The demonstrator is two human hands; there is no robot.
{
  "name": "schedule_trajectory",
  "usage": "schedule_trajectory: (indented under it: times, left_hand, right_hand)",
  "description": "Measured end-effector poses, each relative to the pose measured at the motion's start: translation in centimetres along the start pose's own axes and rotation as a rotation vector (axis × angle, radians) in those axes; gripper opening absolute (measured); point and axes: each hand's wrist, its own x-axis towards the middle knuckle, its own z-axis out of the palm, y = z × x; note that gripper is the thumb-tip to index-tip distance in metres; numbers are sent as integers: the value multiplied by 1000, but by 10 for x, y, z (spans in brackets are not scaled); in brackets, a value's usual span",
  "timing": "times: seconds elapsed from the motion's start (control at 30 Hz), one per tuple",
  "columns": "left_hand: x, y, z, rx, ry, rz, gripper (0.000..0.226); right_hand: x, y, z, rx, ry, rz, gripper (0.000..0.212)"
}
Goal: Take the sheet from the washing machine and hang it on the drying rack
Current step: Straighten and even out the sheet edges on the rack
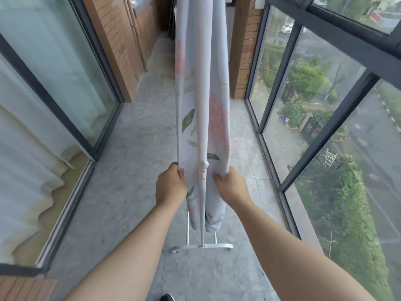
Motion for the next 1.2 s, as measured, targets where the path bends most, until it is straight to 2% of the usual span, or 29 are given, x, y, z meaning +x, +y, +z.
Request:
schedule_trajectory:
  times: [0.1, 0.3, 0.5, 0.73, 0.87, 1.0, 1.03, 1.13, 1.2]
  left_hand:
    - [-11, -18, 17, -23, -14, -30, 23]
    - [-17, -60, 65, -105, -118, -8, 16]
    - [-18, -120, 143, -98, -229, -6, 26]
    - [-22, -215, 257, -205, -295, -91, 22]
    - [-13, -277, 325, -237, -283, -103, 25]
    - [-4, -334, 392, -264, -216, -99, 19]
    - [-4, -350, 411, -266, -208, -97, 20]
    - [-12, -384, 448, -227, -210, -104, 26]
    - [-24, -398, 460, -182, -231, -96, 27]
  right_hand:
    - [0, 24, 18, -1, -80, 29, 26]
    - [8, 73, 56, 46, -74, 32, 30]
    - [24, 135, 122, 211, -83, 55, 41]
    - [60, 242, 233, 368, -59, 68, 58]
    - [93, 300, 294, 443, -21, 4, 47]
    - [120, 358, 351, 441, 34, -38, 45]
    - [125, 375, 367, 409, 30, -21, 39]
    - [131, 408, 395, 257, 59, 16, 5]
    - [128, 425, 405, 163, 91, 35, 16]
